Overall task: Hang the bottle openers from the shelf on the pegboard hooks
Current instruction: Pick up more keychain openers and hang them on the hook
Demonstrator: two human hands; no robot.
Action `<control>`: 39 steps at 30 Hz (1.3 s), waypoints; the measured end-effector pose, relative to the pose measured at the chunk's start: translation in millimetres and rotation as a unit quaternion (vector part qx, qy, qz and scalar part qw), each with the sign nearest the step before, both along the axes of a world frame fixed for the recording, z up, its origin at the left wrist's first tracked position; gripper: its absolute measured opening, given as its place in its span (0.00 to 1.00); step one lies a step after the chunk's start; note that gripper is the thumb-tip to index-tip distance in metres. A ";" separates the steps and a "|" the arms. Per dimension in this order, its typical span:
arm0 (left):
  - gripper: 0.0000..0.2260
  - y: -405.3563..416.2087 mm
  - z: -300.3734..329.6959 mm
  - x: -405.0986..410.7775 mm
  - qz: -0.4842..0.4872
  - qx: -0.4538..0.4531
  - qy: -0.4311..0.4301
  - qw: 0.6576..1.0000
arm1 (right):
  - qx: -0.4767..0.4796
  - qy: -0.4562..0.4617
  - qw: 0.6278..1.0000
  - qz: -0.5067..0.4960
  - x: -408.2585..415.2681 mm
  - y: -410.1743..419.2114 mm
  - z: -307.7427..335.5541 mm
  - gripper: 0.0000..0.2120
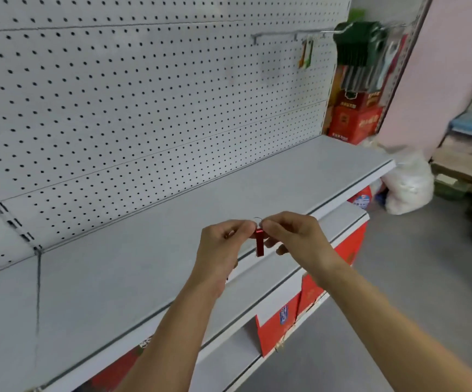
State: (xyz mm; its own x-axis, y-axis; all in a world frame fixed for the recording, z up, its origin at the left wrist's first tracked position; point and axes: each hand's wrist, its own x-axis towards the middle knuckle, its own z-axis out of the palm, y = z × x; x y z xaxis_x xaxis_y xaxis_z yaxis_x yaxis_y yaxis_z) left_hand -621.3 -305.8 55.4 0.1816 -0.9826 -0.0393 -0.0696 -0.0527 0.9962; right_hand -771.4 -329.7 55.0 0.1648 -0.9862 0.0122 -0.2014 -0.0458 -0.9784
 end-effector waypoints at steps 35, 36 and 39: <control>0.10 -300.8 82.0 -147.6 0.029 -0.156 0.049 0.986 | -0.253 -0.170 0.951 0.056 -164.8 -331.2 161.4 0.07; 0.10 -301.3 83.7 -147.5 0.043 -0.160 0.047 0.985 | -0.261 -0.179 0.947 0.061 -164.8 -334.4 167.8 0.07; 0.10 -303.2 86.9 -150.1 0.088 -0.166 0.045 0.981 | -0.263 -0.193 0.943 0.060 -166.1 -347.0 180.3 0.07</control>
State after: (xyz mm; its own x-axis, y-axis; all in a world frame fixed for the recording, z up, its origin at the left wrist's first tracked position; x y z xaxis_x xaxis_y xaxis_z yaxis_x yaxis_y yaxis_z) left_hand -771.4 -608.9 142.4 0.3602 -0.8975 0.2543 0.0009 0.2730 0.9620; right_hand -937.5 -676.7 235.3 0.1578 -0.8017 0.5765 0.2036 -0.5448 -0.8135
